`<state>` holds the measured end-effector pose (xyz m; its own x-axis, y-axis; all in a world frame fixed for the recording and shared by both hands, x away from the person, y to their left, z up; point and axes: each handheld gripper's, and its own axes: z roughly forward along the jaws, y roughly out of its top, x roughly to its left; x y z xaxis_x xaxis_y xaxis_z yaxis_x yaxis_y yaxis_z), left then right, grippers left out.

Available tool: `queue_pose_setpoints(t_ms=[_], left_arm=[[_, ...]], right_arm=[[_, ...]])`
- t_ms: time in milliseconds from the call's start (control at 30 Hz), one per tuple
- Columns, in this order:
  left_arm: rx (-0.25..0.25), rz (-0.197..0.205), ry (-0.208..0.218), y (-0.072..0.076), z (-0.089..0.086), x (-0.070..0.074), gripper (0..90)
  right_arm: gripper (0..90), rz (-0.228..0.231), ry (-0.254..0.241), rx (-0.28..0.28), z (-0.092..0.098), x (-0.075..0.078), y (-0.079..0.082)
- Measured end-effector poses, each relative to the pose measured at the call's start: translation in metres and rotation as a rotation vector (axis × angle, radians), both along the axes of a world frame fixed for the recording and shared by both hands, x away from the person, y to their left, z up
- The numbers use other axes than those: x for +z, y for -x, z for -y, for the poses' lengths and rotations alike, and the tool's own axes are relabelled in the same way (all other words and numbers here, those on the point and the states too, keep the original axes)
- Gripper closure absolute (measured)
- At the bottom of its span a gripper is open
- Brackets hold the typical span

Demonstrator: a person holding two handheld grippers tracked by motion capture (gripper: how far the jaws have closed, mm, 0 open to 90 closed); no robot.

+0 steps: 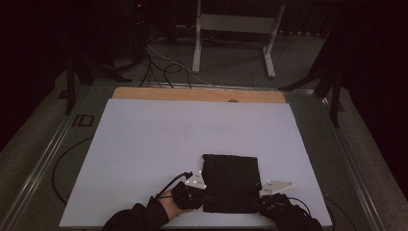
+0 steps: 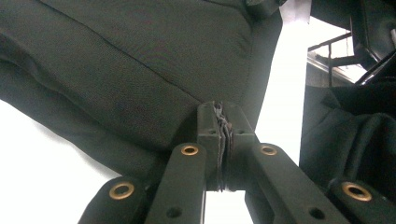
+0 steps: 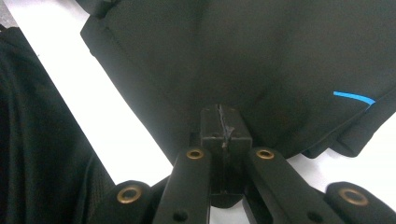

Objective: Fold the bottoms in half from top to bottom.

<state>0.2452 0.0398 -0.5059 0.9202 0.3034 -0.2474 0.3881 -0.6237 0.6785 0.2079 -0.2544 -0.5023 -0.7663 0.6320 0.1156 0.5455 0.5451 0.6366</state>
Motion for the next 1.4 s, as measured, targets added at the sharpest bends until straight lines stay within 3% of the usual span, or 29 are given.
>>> queue_pose_setpoints(t_ms=[133,200,267,433,567,633,733,767,800,867,933,1067,1400], left_arm=[[0.000,-0.003,0.002,-0.001,-0.001,0.002,84.5],[-0.012,-0.021,0.018,-0.002,-0.002,0.003,75.9],[-0.025,-0.014,0.018,0.000,0.000,0.003,69.7],[-0.048,0.000,0.019,0.003,0.002,0.007,56.8],[-0.048,0.015,0.009,0.004,0.002,0.012,46.2],[-0.051,0.023,-0.002,0.005,0.003,0.015,37.3],[-0.063,0.029,-0.012,0.007,0.004,0.017,21.5],[-0.070,0.020,-0.013,0.008,0.005,0.019,21.5],[-0.075,0.010,-0.009,0.007,0.005,0.019,11.9],[-0.096,-0.005,-0.007,0.007,0.005,0.020,1.2],[-0.087,-0.003,0.003,0.007,0.004,0.021,0.0],[-0.072,0.014,0.020,0.006,0.000,0.028,0.0],[-0.038,0.053,0.029,0.004,-0.008,0.050,0.0]], right_arm=[[89.7,-0.003,-0.013,-0.004,0.000,0.001,-0.001],[84.0,-0.015,-0.042,-0.006,0.001,0.002,-0.001],[80.1,-0.019,-0.071,-0.005,0.001,0.005,-0.002],[58.3,0.019,-0.081,0.016,-0.001,0.009,-0.003],[45.3,0.024,-0.101,0.030,-0.003,0.013,-0.002],[36.8,0.023,-0.107,0.037,-0.006,0.013,-0.001],[33.0,0.021,-0.098,0.055,-0.008,0.014,-0.001],[29.7,0.025,-0.090,0.054,-0.010,0.014,0.000],[23.1,0.031,-0.085,0.052,-0.012,0.016,0.000],[19.6,0.040,-0.077,0.051,-0.013,0.018,0.001],[12.4,0.036,-0.091,0.053,-0.014,0.020,0.001],[9.5,0.051,-0.097,0.059,-0.013,0.024,0.000],[9.5,0.134,-0.112,0.021,-0.009,0.049,-0.005]])
